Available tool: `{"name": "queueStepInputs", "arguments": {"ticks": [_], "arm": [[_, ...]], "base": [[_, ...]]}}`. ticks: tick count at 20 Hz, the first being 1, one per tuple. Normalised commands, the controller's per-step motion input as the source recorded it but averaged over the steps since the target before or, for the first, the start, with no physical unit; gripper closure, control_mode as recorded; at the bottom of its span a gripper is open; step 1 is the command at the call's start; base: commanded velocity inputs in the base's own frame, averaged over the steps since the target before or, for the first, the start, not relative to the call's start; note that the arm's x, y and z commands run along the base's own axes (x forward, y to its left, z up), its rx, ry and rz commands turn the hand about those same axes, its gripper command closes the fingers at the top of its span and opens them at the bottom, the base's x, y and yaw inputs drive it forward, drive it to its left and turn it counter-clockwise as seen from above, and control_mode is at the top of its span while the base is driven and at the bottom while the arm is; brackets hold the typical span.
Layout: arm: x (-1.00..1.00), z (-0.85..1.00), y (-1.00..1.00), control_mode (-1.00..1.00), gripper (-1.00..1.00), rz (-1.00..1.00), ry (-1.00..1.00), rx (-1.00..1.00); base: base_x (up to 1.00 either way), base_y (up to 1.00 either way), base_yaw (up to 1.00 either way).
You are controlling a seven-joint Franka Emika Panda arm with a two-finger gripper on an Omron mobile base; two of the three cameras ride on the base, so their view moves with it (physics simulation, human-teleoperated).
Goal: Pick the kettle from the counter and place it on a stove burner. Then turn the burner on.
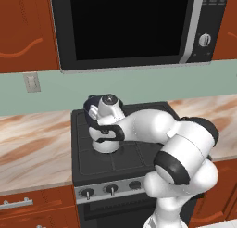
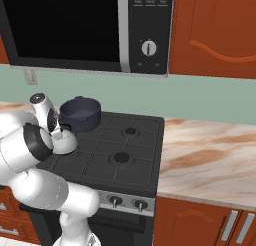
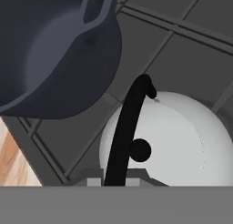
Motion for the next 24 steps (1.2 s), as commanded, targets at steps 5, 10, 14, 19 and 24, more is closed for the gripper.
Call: {"name": "queueStepInputs", "arguments": {"ticks": [5, 10, 14, 19, 24], "arm": [[0.00, -0.11, -0.01, -1.00, -1.00, 0.00, 0.00, 0.00], [0.00, 0.00, -0.12, -1.00, -1.00, 0.00, 0.00, 0.00], [0.00, 0.00, -0.16, -1.00, -1.00, 0.00, 0.00, 0.00], [-0.19, 0.06, -0.08, -1.00, -1.00, 0.00, 0.00, 0.00], [-0.14, 0.35, 0.02, -1.00, -1.00, 0.00, -0.10, 0.00]], "base": [[0.00, 0.00, 0.00], [0.00, 0.00, 0.00], [0.00, 0.00, 0.00], [0.00, 0.00, 0.00], [0.00, 0.00, 0.00]]}}
